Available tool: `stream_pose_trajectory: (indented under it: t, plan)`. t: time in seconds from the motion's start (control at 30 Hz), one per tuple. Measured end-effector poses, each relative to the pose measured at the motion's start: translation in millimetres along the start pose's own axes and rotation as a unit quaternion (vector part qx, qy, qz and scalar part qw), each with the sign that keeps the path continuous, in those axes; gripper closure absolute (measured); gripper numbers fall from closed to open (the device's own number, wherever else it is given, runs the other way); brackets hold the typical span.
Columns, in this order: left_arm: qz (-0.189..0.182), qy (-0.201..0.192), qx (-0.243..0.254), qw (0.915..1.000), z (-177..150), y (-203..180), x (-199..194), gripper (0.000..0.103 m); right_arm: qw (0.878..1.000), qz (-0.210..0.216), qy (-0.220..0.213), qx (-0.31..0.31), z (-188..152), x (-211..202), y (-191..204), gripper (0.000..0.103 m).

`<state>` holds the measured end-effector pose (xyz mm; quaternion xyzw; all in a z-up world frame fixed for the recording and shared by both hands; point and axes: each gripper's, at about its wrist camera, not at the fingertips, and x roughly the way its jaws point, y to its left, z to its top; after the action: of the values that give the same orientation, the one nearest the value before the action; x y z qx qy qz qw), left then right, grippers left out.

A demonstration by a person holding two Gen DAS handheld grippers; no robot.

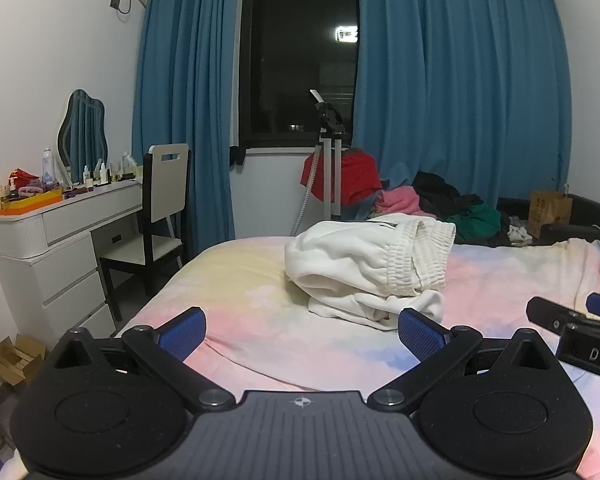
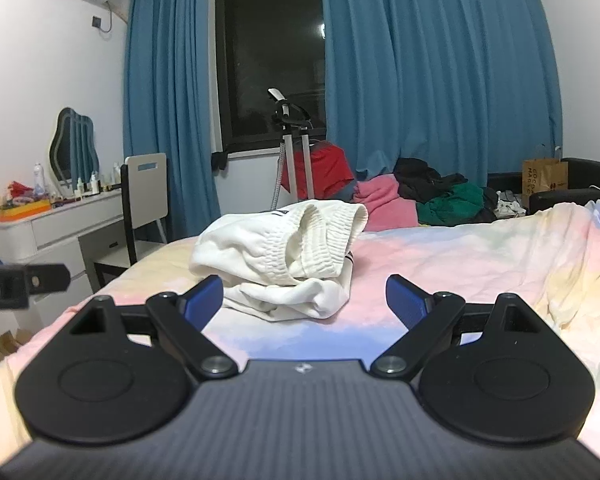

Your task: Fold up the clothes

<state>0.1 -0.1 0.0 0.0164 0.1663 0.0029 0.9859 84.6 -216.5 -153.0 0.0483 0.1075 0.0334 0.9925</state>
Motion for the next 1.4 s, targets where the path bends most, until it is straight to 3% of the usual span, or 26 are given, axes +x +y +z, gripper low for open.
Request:
stream_pose_trajectory:
  t: [0.37,1.4]
  plan:
    - [0.007,-0.011,0.017,0.9998,-1.1,-6.9,-5.8,0.0,1.0,-0.003,-0.022,-0.009,6.2,-0.3,8.8,0.013]
    - [0.0,-0.006,0.016,0.9999,-2.7,-4.5,0.5,0.0,1.0,-0.006,-0.009,-0.005,2.0,-0.3,7.1,0.013]
